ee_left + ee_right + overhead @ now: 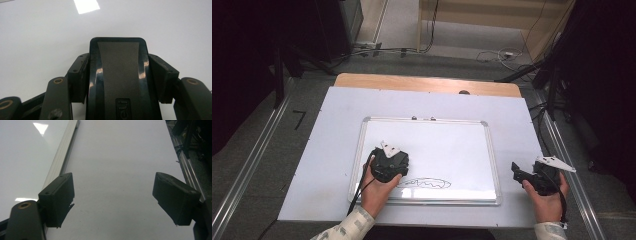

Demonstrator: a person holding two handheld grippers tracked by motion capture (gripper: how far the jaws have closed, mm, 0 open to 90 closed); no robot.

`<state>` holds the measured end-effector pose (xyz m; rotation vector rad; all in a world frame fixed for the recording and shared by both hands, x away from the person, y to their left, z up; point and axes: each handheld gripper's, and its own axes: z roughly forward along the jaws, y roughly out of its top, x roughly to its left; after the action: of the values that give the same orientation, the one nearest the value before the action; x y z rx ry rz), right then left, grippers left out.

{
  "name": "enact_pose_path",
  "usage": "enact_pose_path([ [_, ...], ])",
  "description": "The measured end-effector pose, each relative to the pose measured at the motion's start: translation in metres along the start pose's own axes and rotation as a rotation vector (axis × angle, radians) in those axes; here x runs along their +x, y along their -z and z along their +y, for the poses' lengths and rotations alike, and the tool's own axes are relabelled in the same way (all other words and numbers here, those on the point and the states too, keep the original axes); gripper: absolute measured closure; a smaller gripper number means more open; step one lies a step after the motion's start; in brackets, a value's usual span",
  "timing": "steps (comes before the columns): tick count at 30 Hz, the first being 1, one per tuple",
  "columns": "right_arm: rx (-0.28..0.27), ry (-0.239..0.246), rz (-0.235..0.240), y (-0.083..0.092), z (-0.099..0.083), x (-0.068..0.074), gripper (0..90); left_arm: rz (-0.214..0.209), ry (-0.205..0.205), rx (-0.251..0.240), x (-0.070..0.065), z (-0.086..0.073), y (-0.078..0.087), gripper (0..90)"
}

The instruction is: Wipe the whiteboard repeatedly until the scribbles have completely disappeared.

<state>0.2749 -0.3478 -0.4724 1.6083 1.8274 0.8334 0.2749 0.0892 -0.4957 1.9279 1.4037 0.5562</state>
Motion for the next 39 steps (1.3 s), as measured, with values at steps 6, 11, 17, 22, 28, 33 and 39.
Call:
enact_pose_path([
  [6, 0.0, -0.002, -0.001, 0.0, 0.0, -0.001, 16.3, -0.009, 0.008, 0.001, 0.001, 0.0, 0.0, 39.5],
  [11, 0.003, -0.001, 0.0, 0.0, 0.0, 0.0, 16.3, -0.012, 0.009, -0.009, 0.002, 0.001, 0.001, 39.4],
  [17, 0.003, -0.002, -0.001, 0.0, 0.0, 0.0, 16.3, -0.001, -0.01, -0.006, 0.0, 0.001, 0.001, 40.4],
  [22, 0.0, -0.001, -0.003, 0.0, 0.0, 0.0, 16.3, 0.004, -0.032, -0.012, -0.004, 0.001, 0.001, 40.7],
  [28, -0.002, 0.001, 0.0, 0.001, 0.0, 0.0, 16.3, -0.005, -0.048, -0.014, -0.009, 0.003, -0.002, 40.8],
  [33, -0.004, 0.002, 0.0, 0.001, 0.0, 0.0, 16.3, -0.013, -0.055, -0.014, -0.015, 0.005, -0.006, 40.8],
  [39, -0.005, -0.001, 0.003, 0.002, 0.0, 0.0, 16.4, -0.021, -0.057, -0.015, -0.021, 0.007, -0.008, 40.8],
])
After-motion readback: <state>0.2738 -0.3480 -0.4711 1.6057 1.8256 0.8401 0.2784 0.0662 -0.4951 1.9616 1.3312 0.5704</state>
